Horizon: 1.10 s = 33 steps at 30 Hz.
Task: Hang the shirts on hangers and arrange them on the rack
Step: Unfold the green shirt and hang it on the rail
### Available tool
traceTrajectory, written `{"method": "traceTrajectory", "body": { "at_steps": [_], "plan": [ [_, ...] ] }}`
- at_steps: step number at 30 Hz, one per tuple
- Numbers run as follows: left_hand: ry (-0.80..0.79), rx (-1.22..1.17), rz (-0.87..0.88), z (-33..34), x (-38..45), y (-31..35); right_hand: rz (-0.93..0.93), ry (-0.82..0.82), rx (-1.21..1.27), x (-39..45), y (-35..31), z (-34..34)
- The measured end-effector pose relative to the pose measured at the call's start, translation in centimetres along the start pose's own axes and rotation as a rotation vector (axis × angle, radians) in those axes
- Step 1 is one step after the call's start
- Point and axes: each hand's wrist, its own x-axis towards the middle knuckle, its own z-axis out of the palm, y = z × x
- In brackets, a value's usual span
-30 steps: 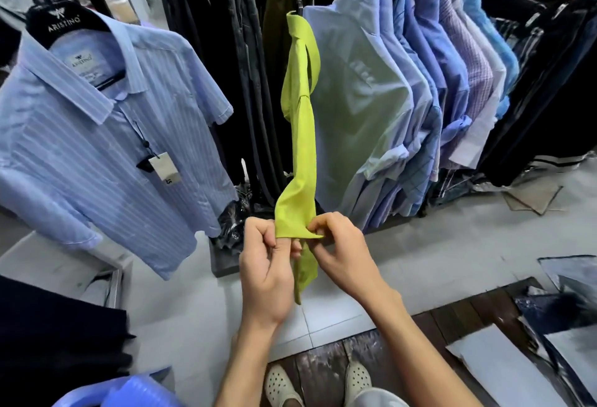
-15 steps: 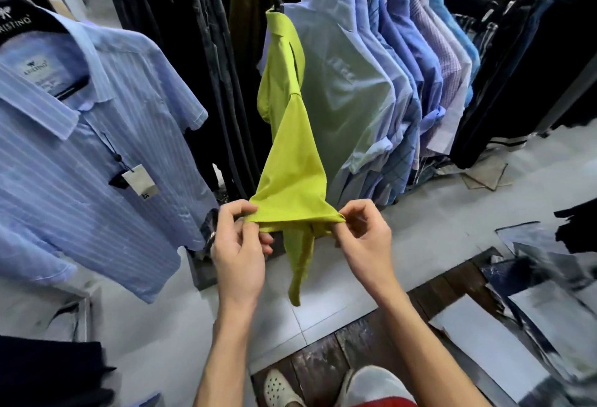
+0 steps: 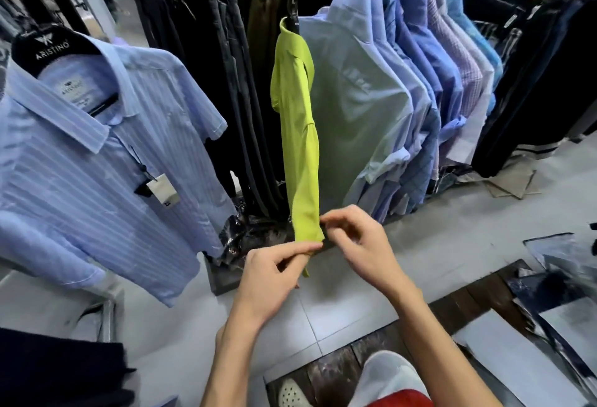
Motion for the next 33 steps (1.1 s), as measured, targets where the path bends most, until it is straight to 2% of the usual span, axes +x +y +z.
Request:
{"method": "traceTrajectory", "body": {
  "at_steps": [3, 5, 8, 13, 17, 21, 24, 26, 29, 33],
  "plan": [
    [-0.074, -0.066, -0.031, 0.7, 0.8, 0.4, 0.040, 0.088, 0.136, 3.5, -2.8, -1.9],
    [-0.065, -0.105, -0.011, 1.3, 1.7, 1.1, -0.014, 0.065, 0.036, 6.4, -4.0, -2.7],
    [0.045, -0.135, 0.001, 2.0, 4.2, 2.2, -0.086, 0.082, -0.095, 11.6, -4.9, -3.2],
    [0.272, -0.058, 0.071, 2.0, 9.8, 4.1, -0.088, 0.057, -0.203, 19.8, -5.0, -3.0],
    [0.448, 0.024, 0.061, 1.6, 15.0, 6.2, -0.127, -0.032, -0.189, 24.5, -4.8, -2.3],
    [0.474, 0.061, -0.053, 1.6, 19.9, 8.2, -0.141, -0.146, -0.059, 28.3, -4.2, -2.4],
    [0.517, 0.213, -0.107, 1.6, 22.7, 9.2, -0.191, -0.268, 0.069, 30.3, -3.7, -2.4],
    [0.602, 0.362, -0.135, 0.8, 23.8, 9.2, -0.245, -0.340, 0.104, 31.5, -3.4, -2.1],
    [0.653, 0.609, -0.243, -1.0, 24.5, 9.4, -0.261, -0.389, 0.183, 32.8, -3.5, -1.4],
    [0.644, 0.642, -0.258, -3.8, 25.8, 10.7, -0.267, -0.402, 0.322, 33.1, -4.6, 0.6]
  ]
}}
